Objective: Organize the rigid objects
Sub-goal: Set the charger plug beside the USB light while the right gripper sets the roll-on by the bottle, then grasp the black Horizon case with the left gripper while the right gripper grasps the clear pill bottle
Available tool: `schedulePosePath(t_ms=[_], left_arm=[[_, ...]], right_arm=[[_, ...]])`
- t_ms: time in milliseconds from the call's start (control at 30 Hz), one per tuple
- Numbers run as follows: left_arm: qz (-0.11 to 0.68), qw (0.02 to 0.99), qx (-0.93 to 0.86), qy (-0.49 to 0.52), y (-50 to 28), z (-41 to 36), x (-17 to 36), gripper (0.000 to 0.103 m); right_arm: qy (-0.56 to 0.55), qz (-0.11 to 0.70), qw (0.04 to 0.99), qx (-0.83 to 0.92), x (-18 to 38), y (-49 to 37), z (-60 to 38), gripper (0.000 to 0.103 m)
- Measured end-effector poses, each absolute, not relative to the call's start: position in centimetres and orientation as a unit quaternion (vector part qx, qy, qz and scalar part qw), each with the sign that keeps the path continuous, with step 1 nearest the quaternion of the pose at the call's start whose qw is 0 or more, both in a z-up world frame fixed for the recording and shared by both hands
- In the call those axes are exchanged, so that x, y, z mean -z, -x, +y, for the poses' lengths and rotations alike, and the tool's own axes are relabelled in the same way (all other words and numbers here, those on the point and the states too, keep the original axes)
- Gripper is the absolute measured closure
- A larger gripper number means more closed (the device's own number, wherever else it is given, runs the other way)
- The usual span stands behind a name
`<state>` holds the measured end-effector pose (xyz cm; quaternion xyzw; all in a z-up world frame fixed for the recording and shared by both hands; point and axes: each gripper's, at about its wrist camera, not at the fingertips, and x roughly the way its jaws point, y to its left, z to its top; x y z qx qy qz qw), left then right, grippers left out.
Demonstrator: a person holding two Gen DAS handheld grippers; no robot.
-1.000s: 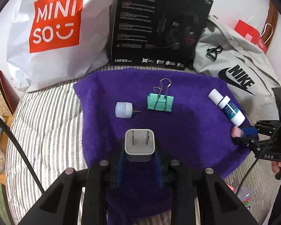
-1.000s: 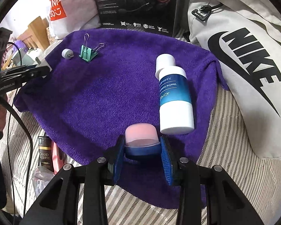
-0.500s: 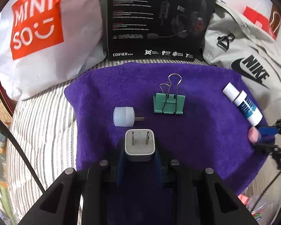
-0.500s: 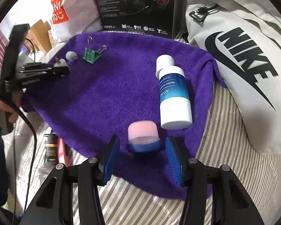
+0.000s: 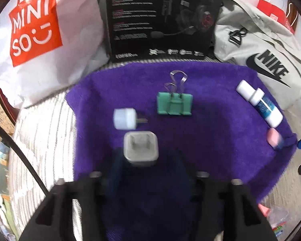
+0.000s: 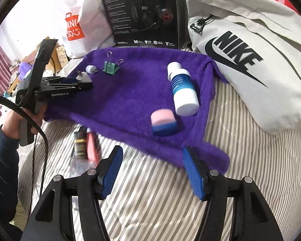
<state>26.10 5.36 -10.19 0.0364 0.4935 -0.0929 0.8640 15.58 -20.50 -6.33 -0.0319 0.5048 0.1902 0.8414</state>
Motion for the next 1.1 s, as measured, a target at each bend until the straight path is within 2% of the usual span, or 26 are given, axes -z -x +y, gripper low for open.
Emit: schedulePosePath(t_ms=[167,300,500,667,700,967,1100], left_arm=[[0.495,0.866,0.066,-0.033,-23.4,5.2,8.8,0.046],[0.478,0.874,0.077,-0.028,-19.2,4.5,7.3,0.043],[0.484,0.869,0.097,-0.037,-13.6,1.9,8.6,0.041],[0.498,0.861,0.094,-0.040,-12.8,0.1,10.3,0.041],[0.500,0.861,0.085,-0.048,-12.8,-0.3,10.7,0.038],[0.496,0.863,0.070,-0.058,-12.6,-2.0,10.3,0.039],[0.496,0.861,0.065,-0.095,-12.6,-3.5,11.3,0.037]], right_arm=[[0.020,0.504,0.843,-0.186,6.3,-12.7,-21.2,0.038],[0.008,0.506,0.843,-0.181,6.7,-10.6,-21.9,0.033],[-0.025,0.518,0.836,-0.180,7.7,-8.1,-22.7,0.033],[-0.024,0.525,0.830,-0.188,8.1,-6.3,-22.6,0.033],[-0.023,0.524,0.830,-0.190,8.0,-6.1,-22.6,0.033],[-0.033,0.515,0.833,-0.201,7.6,-4.9,-22.3,0.031],[-0.029,0.515,0.831,-0.206,7.6,-4.6,-22.1,0.031]])
